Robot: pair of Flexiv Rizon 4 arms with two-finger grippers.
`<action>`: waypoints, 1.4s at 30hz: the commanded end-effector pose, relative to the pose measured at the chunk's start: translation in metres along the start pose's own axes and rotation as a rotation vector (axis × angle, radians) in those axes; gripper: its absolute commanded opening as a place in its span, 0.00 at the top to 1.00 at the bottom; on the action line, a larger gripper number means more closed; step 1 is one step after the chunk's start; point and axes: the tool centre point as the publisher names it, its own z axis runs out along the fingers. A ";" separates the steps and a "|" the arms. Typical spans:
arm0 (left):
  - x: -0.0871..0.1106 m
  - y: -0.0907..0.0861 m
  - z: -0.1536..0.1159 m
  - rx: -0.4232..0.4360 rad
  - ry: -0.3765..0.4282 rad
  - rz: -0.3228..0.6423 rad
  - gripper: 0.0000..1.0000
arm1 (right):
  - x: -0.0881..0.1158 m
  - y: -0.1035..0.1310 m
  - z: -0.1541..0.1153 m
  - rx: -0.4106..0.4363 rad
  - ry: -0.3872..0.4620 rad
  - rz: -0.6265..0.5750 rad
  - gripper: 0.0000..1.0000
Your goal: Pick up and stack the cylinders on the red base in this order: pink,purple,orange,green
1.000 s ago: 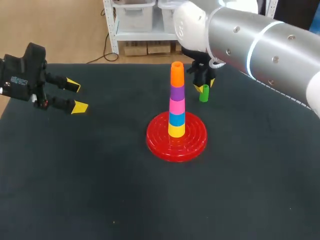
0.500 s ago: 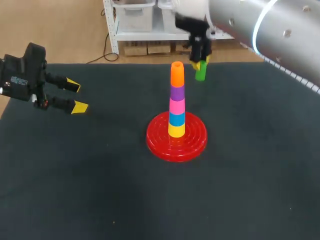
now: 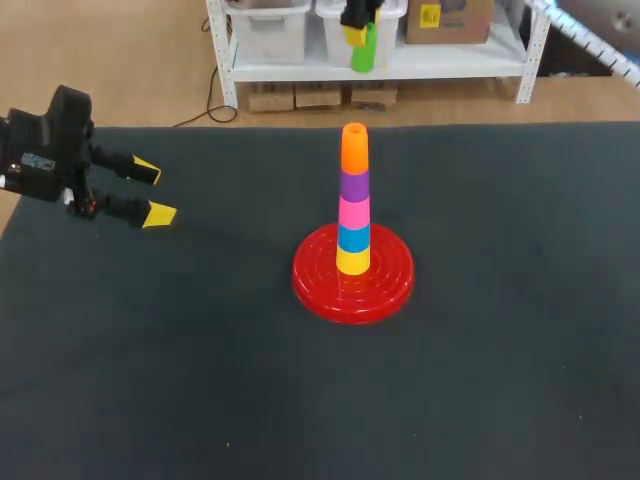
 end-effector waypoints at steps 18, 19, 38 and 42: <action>0.002 0.000 0.000 -0.001 -0.006 0.003 0.00 | 0.024 0.076 0.008 0.114 0.033 -0.237 1.00; 0.002 0.000 0.000 -0.001 -0.006 0.003 0.00 | 0.025 0.078 0.008 0.117 0.037 -0.246 1.00; 0.002 0.000 0.000 -0.001 -0.006 0.003 0.00 | 0.039 0.097 0.011 0.142 0.063 -0.332 1.00; 0.002 0.000 0.000 -0.001 -0.006 0.003 0.00 | 0.039 0.096 0.015 0.133 0.077 -0.331 1.00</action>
